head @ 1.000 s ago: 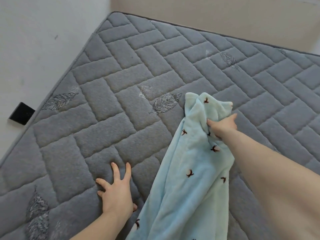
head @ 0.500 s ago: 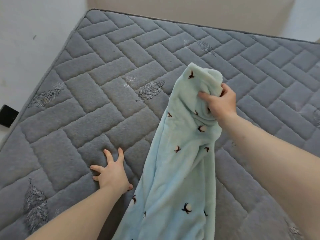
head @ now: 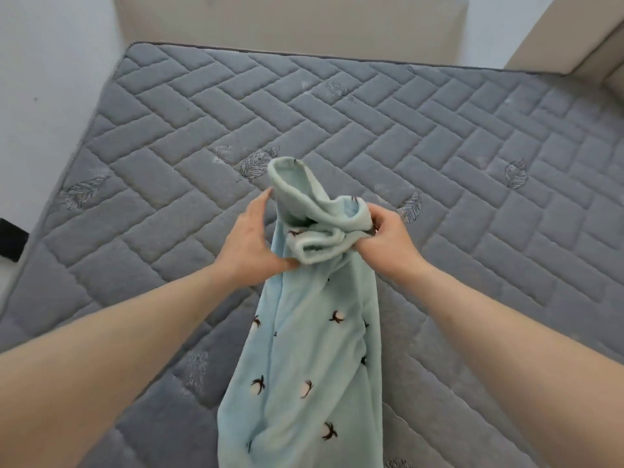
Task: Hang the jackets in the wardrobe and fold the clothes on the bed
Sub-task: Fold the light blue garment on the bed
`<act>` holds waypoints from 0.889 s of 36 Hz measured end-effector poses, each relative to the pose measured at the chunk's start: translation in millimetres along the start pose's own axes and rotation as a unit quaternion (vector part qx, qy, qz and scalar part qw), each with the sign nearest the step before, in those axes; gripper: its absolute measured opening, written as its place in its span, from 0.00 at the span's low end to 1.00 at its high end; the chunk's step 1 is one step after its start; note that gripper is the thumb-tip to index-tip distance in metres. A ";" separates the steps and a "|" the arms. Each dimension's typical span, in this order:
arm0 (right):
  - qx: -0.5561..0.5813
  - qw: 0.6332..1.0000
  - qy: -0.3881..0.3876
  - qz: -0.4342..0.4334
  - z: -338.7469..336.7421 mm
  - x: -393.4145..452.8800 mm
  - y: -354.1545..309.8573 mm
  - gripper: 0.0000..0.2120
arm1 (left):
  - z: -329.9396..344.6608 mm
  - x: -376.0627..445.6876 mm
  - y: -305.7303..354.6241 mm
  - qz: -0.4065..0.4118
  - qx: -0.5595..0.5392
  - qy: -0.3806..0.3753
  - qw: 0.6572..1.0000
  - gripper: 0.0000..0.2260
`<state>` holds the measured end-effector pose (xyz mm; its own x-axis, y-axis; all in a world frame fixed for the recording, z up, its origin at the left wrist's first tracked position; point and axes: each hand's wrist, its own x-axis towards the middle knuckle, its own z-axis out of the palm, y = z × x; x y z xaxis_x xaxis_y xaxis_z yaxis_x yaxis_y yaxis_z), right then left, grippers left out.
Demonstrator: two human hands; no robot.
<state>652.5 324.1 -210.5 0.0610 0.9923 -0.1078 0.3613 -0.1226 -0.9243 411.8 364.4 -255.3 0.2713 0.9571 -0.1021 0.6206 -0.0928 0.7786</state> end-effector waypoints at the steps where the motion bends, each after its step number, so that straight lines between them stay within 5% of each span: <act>1: -0.016 1.000 -0.004 0.000 -0.3 -8.7 2.1 0.19 | -0.7 -2.5 11.5 0.032 -0.029 -0.007 0.999 0.46; 4: -0.059 0.998 -0.019 -0.017 -1.8 -38.7 4.1 0.20 | 0.1 -19.4 37.4 0.114 -0.059 -0.014 0.992 0.28; 12: -0.193 0.976 -0.074 -0.066 -8.6 -129.1 12.6 0.20 | 17.7 -109.5 41.0 0.232 0.097 -0.044 0.967 0.09; 18: -0.249 0.961 -0.114 -0.034 15.2 -200.2 43.6 0.21 | 40.5 -182.7 18.7 0.237 0.164 -0.099 0.952 0.09; 32: -0.244 0.931 -0.242 0.121 56.8 -270.8 88.1 0.21 | 61.2 -233.9 -28.7 0.067 0.214 -0.314 0.922 0.17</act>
<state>615.1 45.5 -283.5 -0.1885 0.8114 -0.5533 0.7791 -0.2195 -0.5872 375.6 126.4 -291.6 0.6557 0.5932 -0.4671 0.7481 -0.4271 0.5079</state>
